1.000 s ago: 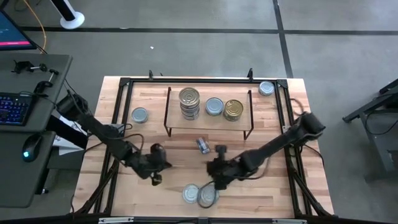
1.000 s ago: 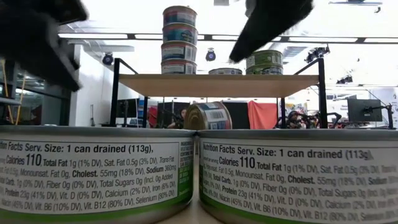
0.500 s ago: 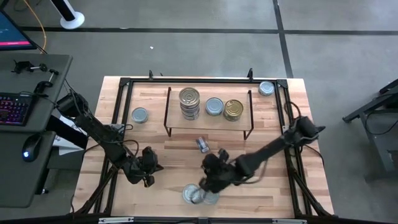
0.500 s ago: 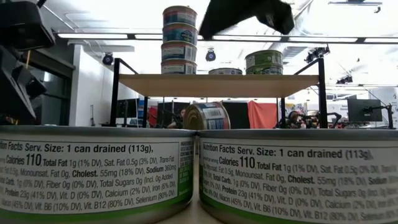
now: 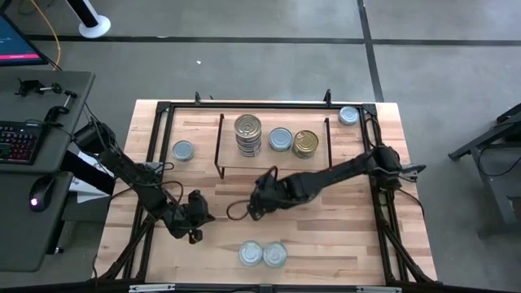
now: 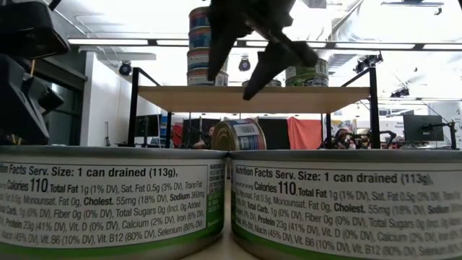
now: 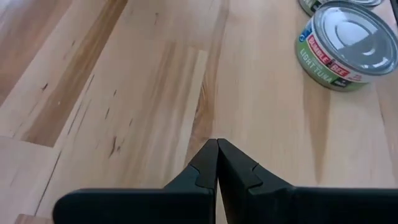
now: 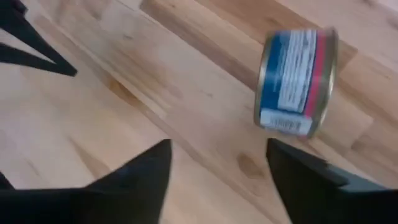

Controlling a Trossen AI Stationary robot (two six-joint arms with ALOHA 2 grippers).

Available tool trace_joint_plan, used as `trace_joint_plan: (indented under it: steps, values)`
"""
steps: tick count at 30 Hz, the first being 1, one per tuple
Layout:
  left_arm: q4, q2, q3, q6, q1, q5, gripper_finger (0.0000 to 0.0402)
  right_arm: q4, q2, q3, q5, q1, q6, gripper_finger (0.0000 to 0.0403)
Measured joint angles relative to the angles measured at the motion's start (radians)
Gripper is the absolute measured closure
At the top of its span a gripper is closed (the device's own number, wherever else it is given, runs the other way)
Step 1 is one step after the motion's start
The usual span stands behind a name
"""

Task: Stack canned seafood by type on shelf
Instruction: Stack the blue-pink tuna can on top of the blue-pink tuna can on the shelf

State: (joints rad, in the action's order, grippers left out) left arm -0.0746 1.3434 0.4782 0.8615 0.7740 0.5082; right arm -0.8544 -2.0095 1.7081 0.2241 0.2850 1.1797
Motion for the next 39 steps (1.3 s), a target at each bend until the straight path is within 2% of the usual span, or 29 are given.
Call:
trace_joint_plan:
  steps: [3, 6, 13, 18, 24, 28, 39]
  values:
    - [0.012, 0.0, 0.0, 0.016, -0.005, -0.007, 0.0402, -0.024, -0.005, 0.001, -0.047, -0.042, -0.007, 0.011]
    - [0.031, 0.0, 0.0, 0.042, -0.005, -0.011, 0.0402, -0.058, -0.007, 0.001, -0.061, -0.063, 0.016, 0.0094]
    - [0.084, 0.0, 0.0, 0.053, -0.006, -0.012, 0.0402, -0.11, -0.007, -0.001, 0.049, -0.028, 0.006, 0.0092]
    - [0.091, 0.0, 0.0, 0.106, -0.011, -0.004, 0.0402, -0.142, -0.008, -0.005, 0.181, -0.021, 0.022, 0.0092]
    - [0.104, 0.0, 0.0, 0.184, -0.017, -0.001, 0.0402, -0.142, -0.008, -0.005, 0.209, -0.02, -0.018, 0.0092]
    - [0.104, 0.0, 0.0, 0.226, -0.017, 0.0, 0.0402, -0.136, -0.013, -0.005, 0.227, -0.02, 0.017, 0.0092]
    - [0.133, -0.001, 0.001, 0.254, -0.017, 0.005, 0.0402, -0.083, -0.094, -0.005, 0.235, -0.016, 0.043, 0.0092]
